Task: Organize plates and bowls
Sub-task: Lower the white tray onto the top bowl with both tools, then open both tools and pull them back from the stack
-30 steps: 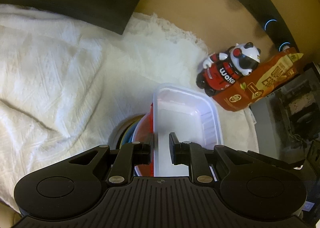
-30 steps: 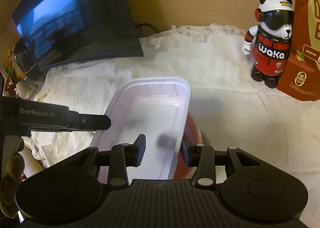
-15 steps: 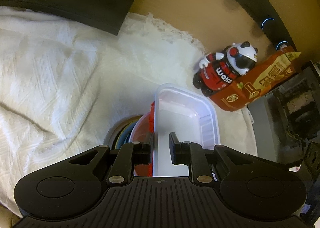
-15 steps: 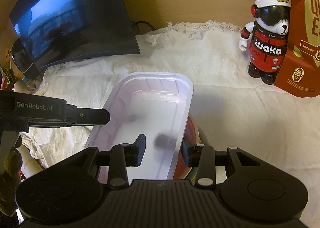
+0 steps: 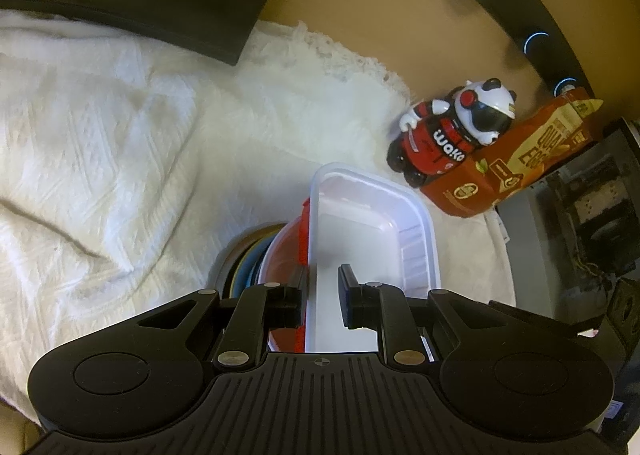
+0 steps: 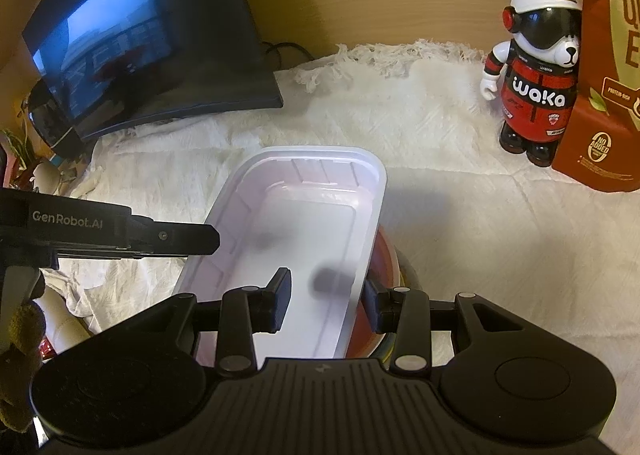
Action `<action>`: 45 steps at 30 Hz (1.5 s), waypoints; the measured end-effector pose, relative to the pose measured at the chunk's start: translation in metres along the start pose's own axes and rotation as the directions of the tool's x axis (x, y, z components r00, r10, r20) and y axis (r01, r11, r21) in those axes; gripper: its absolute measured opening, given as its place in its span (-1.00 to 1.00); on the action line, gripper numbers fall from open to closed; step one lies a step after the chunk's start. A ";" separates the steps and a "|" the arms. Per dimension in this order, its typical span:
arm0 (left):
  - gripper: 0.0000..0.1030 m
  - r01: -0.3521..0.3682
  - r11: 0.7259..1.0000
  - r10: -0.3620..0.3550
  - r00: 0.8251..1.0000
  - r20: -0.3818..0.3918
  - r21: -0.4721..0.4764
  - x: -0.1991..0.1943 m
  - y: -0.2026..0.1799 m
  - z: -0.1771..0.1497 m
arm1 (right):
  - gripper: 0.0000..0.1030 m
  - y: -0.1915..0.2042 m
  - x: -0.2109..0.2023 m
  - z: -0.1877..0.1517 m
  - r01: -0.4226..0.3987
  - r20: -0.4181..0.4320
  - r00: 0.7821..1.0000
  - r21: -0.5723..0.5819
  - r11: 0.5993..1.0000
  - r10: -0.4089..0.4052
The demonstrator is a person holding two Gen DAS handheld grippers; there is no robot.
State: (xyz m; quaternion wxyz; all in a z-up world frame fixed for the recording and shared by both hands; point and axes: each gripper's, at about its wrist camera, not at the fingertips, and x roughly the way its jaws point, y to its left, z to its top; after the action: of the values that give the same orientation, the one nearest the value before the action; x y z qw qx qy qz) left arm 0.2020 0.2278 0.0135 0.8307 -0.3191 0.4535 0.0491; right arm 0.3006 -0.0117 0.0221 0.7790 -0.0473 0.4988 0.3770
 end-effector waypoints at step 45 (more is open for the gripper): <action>-0.68 -0.277 0.930 0.181 0.917 0.354 0.242 -0.092 -0.056 -0.243 | 0.68 0.056 -0.103 -0.214 0.177 0.331 0.928 0.015 0.984 -0.172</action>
State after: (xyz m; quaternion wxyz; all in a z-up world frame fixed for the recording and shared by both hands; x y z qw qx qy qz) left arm -0.0057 0.0628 0.0194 0.9198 -0.1268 0.3467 0.1328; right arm 0.0841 -0.1239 0.0157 0.8818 -0.0334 0.3517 0.3124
